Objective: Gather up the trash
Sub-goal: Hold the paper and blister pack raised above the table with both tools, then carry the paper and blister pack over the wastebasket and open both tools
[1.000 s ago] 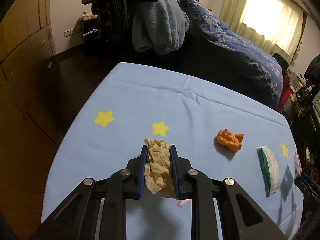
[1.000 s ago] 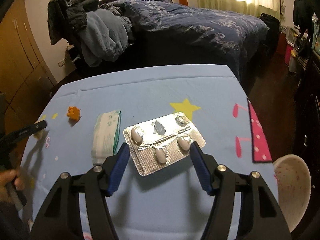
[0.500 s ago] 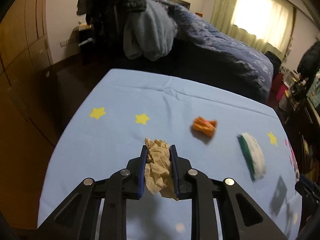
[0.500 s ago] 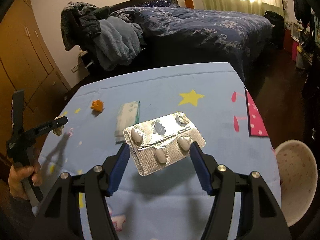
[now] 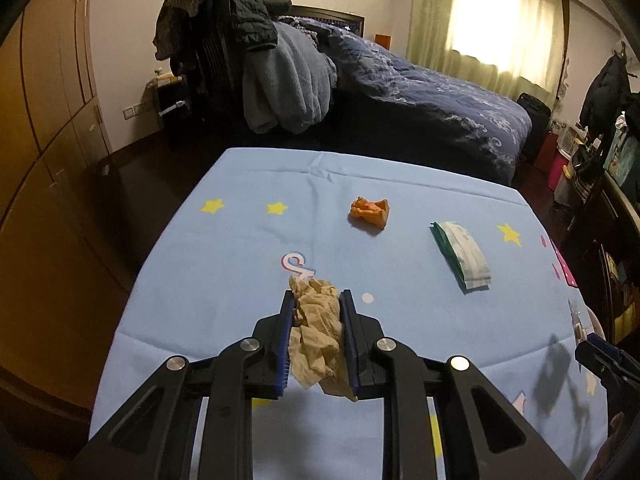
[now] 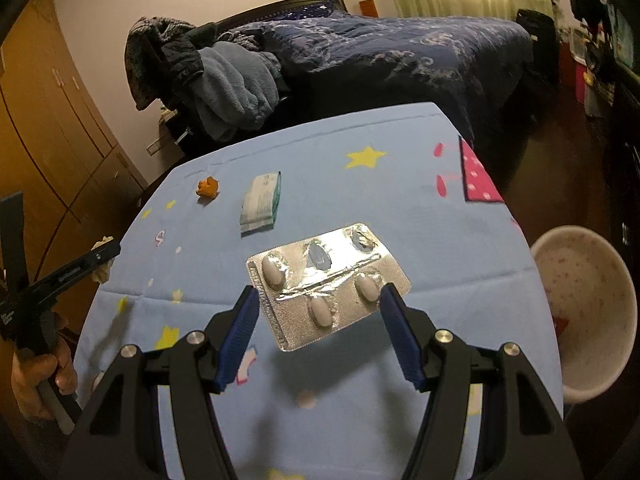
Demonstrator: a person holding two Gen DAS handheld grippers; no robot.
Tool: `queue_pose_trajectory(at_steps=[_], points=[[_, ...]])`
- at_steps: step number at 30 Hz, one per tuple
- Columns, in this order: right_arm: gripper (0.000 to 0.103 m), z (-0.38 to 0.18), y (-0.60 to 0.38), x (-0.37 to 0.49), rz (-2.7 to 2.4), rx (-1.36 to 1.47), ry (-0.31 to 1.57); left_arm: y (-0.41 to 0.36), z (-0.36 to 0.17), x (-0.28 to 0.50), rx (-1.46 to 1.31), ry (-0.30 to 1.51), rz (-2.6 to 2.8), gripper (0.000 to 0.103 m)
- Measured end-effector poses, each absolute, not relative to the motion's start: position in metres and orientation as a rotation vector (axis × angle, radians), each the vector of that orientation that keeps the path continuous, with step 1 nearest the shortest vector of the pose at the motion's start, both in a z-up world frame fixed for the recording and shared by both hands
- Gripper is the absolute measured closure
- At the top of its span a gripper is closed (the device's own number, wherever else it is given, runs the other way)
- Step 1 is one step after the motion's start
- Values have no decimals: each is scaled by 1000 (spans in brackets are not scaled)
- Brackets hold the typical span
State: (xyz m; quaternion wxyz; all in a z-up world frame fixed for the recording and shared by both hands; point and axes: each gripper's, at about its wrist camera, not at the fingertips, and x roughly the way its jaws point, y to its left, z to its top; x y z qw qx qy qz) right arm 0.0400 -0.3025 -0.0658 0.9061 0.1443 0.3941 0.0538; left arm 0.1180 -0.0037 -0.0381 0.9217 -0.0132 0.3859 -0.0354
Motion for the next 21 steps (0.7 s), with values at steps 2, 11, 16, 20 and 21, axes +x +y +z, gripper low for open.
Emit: queue_pose_trajectory(at_steps=[2,11,16,20,21], points=[[40,-66,-305,36,107,300,811,-5,-35,114,-24,788,-76,81],[40,-65,-311,18,91,294,788,-21,-25,93,-32,767,-120,81],[40,-67,-325,7,75,312,776,-44,-18,83,-14,756,-169,80],[40,-68,-339,-2,59,333,772,-63,-11,77,-3,742,-211,80],[40,-69,-342,-4,54,337,771,-68,-10,76,-1,740,-222,80]])
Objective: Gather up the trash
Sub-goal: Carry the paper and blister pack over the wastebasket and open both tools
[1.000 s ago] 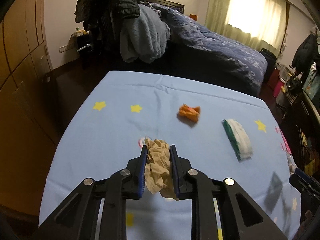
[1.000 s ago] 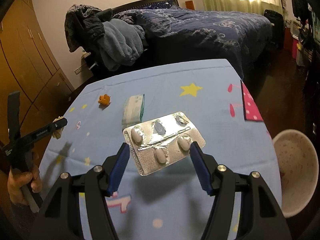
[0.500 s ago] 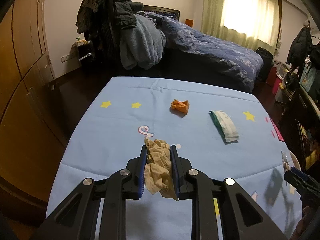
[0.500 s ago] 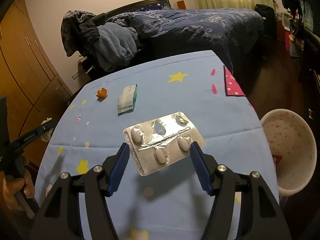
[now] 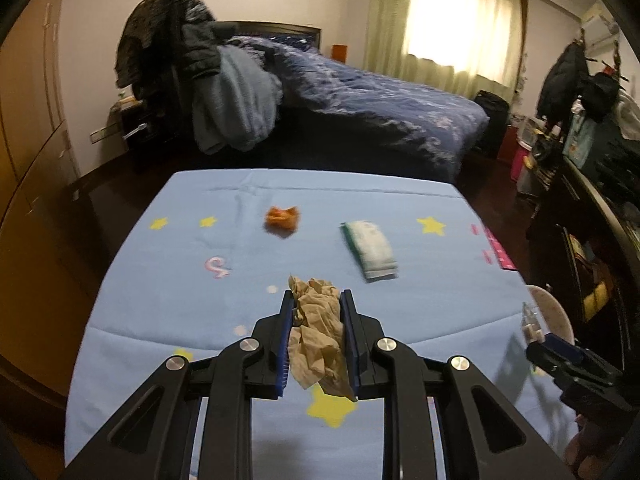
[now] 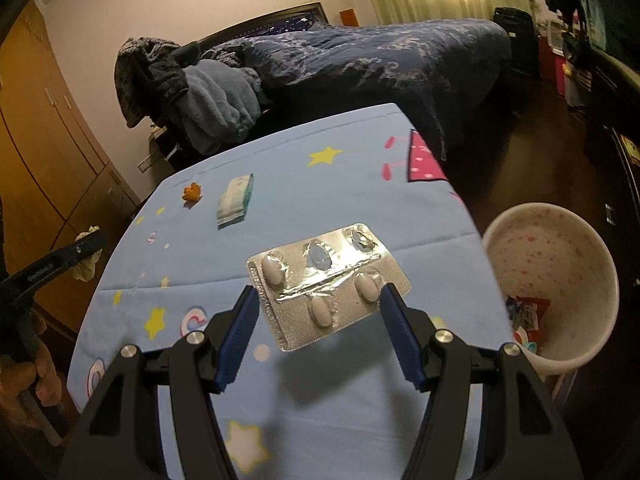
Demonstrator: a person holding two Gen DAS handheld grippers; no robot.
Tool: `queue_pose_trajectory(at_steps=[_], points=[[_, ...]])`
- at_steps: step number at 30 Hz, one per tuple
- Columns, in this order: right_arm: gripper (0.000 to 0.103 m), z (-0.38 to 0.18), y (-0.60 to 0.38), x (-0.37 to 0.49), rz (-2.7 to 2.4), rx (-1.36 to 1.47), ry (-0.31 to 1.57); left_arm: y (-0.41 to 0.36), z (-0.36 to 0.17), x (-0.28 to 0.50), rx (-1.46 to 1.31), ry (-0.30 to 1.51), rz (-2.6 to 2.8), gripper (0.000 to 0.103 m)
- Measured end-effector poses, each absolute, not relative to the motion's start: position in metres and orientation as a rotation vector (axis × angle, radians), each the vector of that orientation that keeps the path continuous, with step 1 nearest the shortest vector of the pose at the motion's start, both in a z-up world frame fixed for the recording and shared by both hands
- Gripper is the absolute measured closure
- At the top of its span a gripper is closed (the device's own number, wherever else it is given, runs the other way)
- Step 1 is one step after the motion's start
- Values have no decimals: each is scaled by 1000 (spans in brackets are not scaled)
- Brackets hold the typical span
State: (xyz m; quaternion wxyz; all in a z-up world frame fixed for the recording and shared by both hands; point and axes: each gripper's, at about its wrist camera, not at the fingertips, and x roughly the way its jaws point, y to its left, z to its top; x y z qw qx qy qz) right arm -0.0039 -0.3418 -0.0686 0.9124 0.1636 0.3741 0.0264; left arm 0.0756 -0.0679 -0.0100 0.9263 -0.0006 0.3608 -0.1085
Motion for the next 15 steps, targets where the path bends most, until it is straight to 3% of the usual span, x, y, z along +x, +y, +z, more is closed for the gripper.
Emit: queue_pose_trajectory(at_steps=[15], points=[[40,-68,-401,-38,-44,406,706,-152,-5,72,69,744,-382,80]])
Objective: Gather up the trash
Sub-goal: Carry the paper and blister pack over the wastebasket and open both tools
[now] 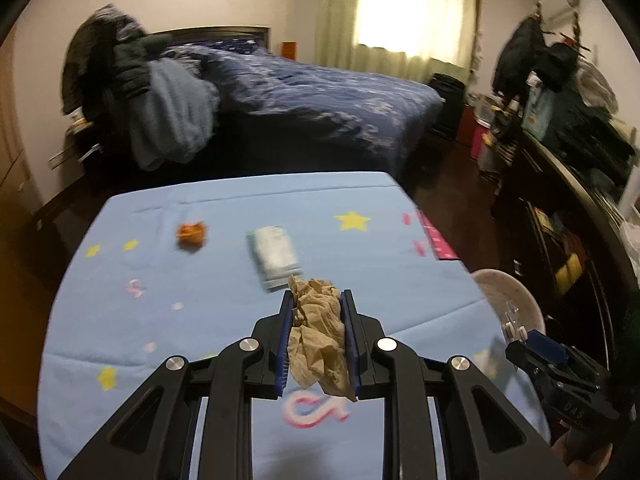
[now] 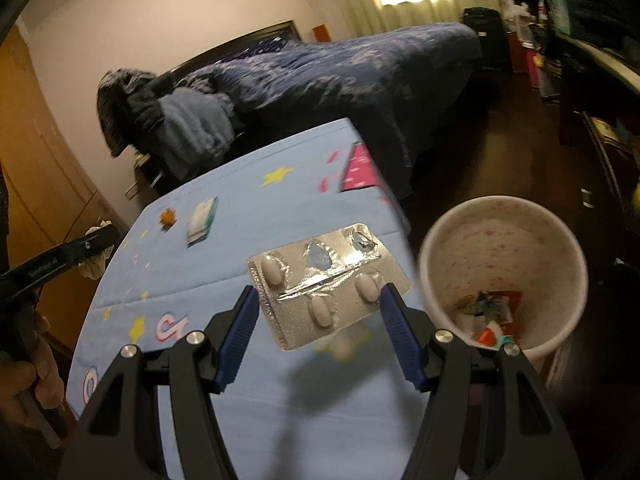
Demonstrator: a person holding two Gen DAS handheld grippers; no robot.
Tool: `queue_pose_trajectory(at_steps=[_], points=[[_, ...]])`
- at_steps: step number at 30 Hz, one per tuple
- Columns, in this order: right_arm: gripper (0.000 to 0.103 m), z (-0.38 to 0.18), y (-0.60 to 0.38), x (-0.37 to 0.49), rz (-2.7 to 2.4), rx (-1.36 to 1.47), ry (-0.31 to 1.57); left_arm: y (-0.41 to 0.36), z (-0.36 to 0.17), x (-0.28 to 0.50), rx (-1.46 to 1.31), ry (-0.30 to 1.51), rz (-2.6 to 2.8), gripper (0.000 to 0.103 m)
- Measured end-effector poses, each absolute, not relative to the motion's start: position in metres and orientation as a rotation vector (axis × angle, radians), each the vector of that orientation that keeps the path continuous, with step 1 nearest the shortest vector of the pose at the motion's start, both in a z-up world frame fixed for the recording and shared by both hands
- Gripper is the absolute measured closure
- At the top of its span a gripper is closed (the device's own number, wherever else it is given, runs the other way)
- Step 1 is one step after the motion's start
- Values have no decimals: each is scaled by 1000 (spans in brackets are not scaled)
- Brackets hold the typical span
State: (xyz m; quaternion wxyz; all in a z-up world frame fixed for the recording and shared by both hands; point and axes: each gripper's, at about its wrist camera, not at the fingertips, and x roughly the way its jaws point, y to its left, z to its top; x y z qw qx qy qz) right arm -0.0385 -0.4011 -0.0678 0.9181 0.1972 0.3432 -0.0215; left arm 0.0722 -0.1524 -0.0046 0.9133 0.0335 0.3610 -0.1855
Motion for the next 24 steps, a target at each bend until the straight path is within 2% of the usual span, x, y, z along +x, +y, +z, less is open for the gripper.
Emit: queue_pose_trajectory(at_steps=[14,24], points=[[40,-92,-512,-64,-292,498,679,-311,-11,75,178,736,-679,80],[40,-121,-552,-53,-349,514,682,-407,-39,102,186,841,-826,79]])
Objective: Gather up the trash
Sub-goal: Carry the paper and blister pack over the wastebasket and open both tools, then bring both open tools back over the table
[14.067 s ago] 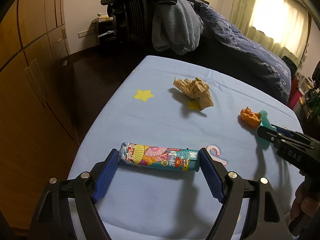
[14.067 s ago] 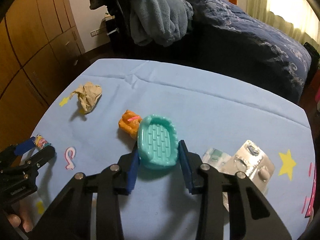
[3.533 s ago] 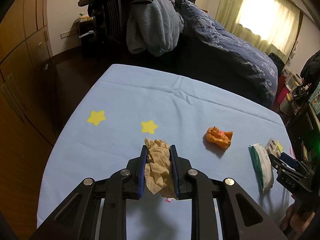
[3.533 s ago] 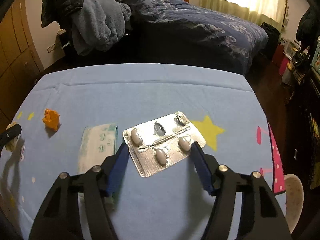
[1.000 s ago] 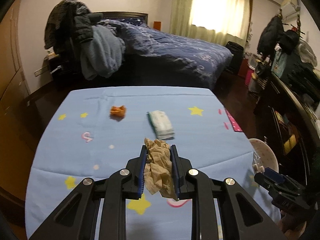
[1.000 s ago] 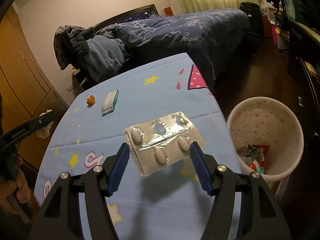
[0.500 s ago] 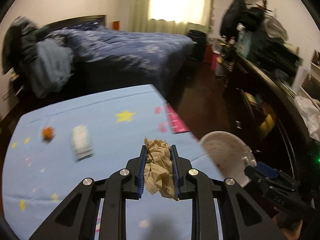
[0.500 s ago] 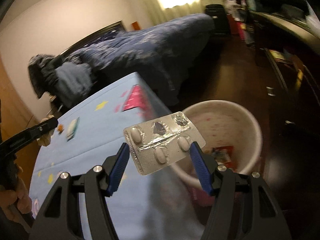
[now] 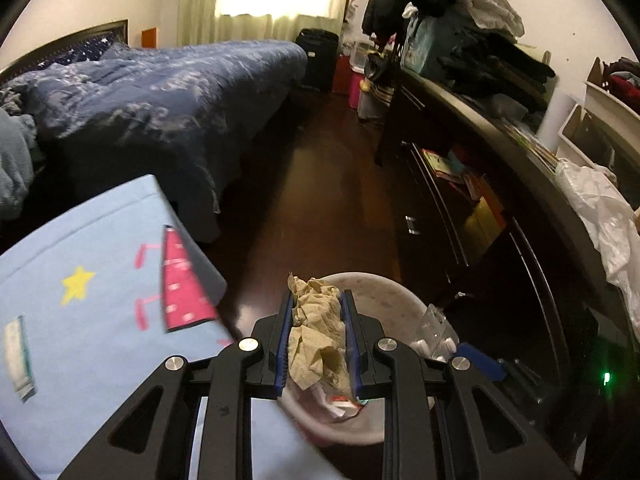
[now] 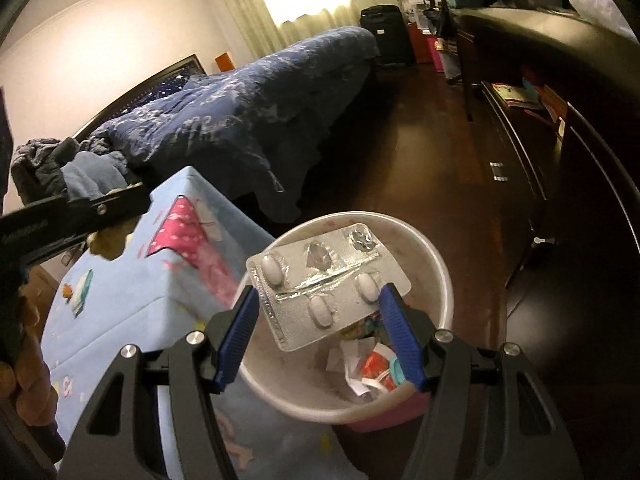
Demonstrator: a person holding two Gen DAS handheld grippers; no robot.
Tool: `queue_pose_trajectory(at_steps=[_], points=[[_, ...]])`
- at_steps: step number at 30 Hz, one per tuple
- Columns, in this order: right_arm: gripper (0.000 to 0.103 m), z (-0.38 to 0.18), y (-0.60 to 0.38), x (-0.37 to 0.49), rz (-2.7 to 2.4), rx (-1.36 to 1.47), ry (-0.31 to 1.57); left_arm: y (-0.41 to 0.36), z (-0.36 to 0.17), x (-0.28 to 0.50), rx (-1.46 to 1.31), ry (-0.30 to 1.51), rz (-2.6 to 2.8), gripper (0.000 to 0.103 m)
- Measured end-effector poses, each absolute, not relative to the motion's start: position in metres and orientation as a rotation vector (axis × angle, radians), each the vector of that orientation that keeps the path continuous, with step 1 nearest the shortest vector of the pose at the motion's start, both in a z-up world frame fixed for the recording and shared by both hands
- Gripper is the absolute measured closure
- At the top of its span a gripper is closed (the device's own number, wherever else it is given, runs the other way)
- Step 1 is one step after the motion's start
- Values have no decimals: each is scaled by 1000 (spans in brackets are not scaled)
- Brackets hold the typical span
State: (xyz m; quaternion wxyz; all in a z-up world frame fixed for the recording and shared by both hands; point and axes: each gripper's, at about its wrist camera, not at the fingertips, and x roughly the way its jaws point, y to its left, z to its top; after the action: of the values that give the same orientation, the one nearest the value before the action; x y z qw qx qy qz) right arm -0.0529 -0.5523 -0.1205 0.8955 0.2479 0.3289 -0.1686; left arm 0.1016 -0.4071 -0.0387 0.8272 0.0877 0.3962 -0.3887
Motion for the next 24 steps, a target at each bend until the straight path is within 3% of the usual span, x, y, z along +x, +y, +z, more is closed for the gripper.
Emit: queue_pose_trajectory(at_steps=[7,15,24], points=[[34,-130,-563,-49,-363,519,684,-433,-53,109,182,878,-854,71],[28,-129,-562,-51,-364,523,674,-430,-51,108,173,874,-874,42],[27,-107,-538,-59,-326,497,664,-385,-25,96,156,789,-820,33]])
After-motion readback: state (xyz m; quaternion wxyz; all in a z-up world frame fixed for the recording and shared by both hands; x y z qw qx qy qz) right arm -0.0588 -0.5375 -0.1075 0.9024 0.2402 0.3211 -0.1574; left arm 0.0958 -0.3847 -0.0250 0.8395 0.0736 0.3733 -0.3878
